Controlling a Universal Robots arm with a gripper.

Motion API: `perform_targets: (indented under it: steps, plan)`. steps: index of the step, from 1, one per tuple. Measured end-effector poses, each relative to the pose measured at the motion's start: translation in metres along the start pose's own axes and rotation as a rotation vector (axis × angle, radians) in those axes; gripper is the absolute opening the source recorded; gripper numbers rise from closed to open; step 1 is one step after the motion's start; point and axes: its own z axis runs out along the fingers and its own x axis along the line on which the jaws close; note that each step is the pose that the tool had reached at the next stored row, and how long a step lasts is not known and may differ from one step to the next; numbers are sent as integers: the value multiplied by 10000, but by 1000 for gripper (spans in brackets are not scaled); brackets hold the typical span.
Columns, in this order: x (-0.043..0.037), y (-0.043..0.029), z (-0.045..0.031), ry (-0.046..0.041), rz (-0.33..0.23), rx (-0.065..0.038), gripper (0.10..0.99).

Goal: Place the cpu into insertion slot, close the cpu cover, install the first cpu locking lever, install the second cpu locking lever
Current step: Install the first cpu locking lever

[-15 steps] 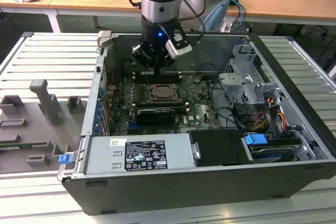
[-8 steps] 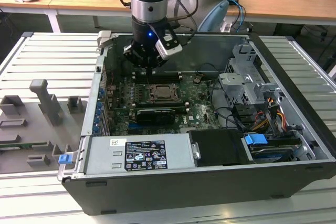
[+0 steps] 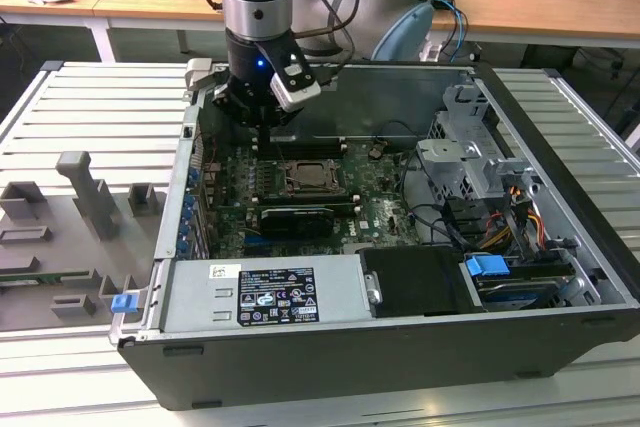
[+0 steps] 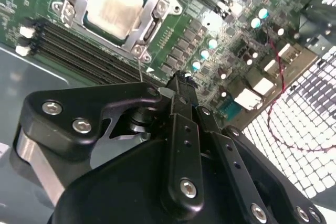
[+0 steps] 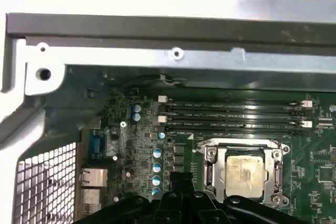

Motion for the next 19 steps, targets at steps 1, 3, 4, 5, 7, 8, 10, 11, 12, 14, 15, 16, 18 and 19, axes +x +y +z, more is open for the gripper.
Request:
perform_targets:
  steps: [1,3,4,5,7,8,10,11,12,14,15,16,18,19]
  plan:
    - [4,15,2,0,-1,0,106]
    - [10,60,10,0,-1,-1,106]
    - [11,88,14,0,-1,0,106]
    - [11,109,18,-1,0,-2,106]
    - [10,132,21,-1,-1,-1,106]
    - [10,143,23,0,-1,-1,106]
    - [10,155,25,0,-1,0,106]
    - [10,160,25,-1,-1,-1,106]
    - [10,167,26,0,-1,0,106]
    - [10,206,28,-1,-1,-1,106]
    - [9,220,29,-1,-1,-1,106]
    - [9,235,29,0,-1,-1,106]
    - [7,276,31,-1,-2,6,106]
    - [7,292,32,0,-1,12,106]
